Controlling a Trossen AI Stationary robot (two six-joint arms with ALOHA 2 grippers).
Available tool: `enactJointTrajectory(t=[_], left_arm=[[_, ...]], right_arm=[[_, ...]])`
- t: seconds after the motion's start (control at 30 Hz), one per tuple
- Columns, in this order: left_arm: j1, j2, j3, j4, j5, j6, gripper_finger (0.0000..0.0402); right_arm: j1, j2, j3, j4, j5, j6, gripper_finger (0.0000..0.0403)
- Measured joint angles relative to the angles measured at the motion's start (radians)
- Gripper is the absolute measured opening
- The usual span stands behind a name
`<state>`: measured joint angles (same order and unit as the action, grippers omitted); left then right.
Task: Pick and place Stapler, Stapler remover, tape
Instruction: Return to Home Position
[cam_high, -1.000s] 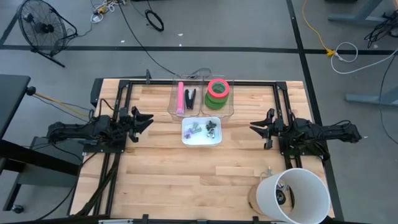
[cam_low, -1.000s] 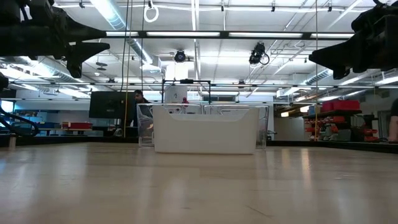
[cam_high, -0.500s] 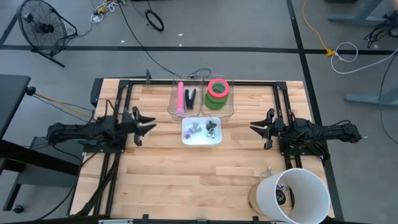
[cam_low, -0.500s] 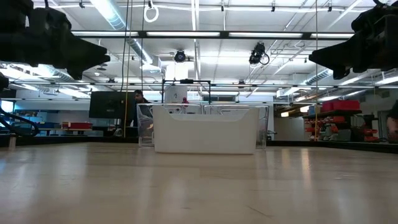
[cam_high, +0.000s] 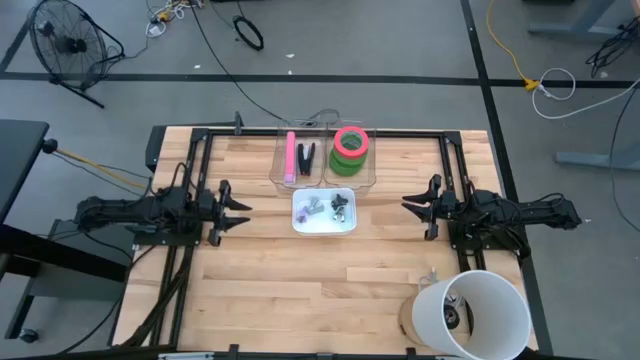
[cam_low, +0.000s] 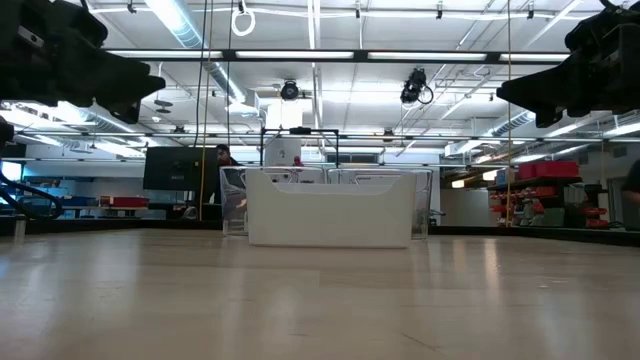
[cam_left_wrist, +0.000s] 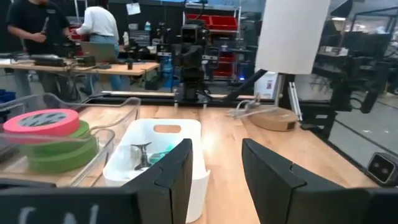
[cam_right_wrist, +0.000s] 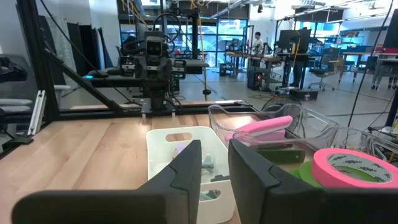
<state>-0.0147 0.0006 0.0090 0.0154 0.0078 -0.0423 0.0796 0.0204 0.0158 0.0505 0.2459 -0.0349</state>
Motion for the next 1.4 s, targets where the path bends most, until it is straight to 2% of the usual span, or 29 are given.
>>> enactJointTrajectory(t=[0.3, 0.47, 1.4], left_arm=[[0.0, 0.0, 0.0, 0.017, -0.001, -0.109, 0.0144], [0.0, 0.006, -0.002, 0.059, 0.001, -0.111, 0.0144], [0.0, 0.006, -0.002, 0.073, -0.006, -0.112, 0.0144]], right_arm=[[0.0, 0.0, 0.0, 0.0, 0.0, 0.0, 0.0082], [0.0, 0.0, 0.001, 0.0, 0.0, 0.0, 0.0082], [0.0, 0.0, 0.001, 0.0, 0.0, 0.0, 0.0082]])
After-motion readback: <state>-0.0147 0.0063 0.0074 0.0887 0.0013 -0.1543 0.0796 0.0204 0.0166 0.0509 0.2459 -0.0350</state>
